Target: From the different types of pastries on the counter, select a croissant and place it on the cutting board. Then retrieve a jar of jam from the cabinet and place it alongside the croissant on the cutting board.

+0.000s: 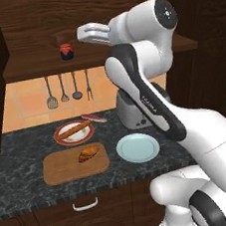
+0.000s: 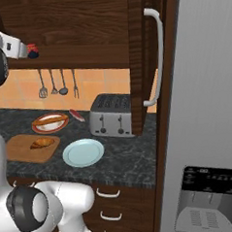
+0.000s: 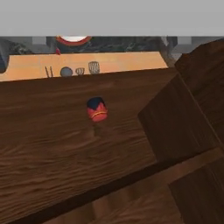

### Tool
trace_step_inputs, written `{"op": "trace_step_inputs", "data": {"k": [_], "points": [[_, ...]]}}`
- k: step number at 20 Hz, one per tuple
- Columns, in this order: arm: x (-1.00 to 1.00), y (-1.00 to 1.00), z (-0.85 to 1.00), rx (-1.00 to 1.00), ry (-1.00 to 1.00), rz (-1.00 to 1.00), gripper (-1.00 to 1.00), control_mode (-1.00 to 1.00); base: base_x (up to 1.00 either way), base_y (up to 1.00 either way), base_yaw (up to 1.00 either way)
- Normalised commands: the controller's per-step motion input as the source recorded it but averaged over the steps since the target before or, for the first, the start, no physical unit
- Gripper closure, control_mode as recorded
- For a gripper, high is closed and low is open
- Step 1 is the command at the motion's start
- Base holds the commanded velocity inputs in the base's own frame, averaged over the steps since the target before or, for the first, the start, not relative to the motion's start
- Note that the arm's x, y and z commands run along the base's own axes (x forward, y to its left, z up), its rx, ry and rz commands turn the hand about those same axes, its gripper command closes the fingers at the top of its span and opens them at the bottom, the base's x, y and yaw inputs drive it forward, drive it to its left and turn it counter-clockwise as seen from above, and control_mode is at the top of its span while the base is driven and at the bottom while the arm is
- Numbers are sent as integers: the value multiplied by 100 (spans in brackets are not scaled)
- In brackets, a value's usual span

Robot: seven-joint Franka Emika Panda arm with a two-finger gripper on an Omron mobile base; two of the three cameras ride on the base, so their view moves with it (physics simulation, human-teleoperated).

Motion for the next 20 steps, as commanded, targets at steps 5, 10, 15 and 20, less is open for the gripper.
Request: {"op": "trace_step_inputs", "data": {"k": [5,10,15,20], "points": [[0,0,-26,-36,-19,4,-100,-100,0,0,0],[9,0,-39,-19,-4,7,-100,-100,0,0,0],[63,0,-17,0,19,1,-100,-100,0,0,0],[61,19,0,-2,15,0,-100,-100,0,0,0]]}}
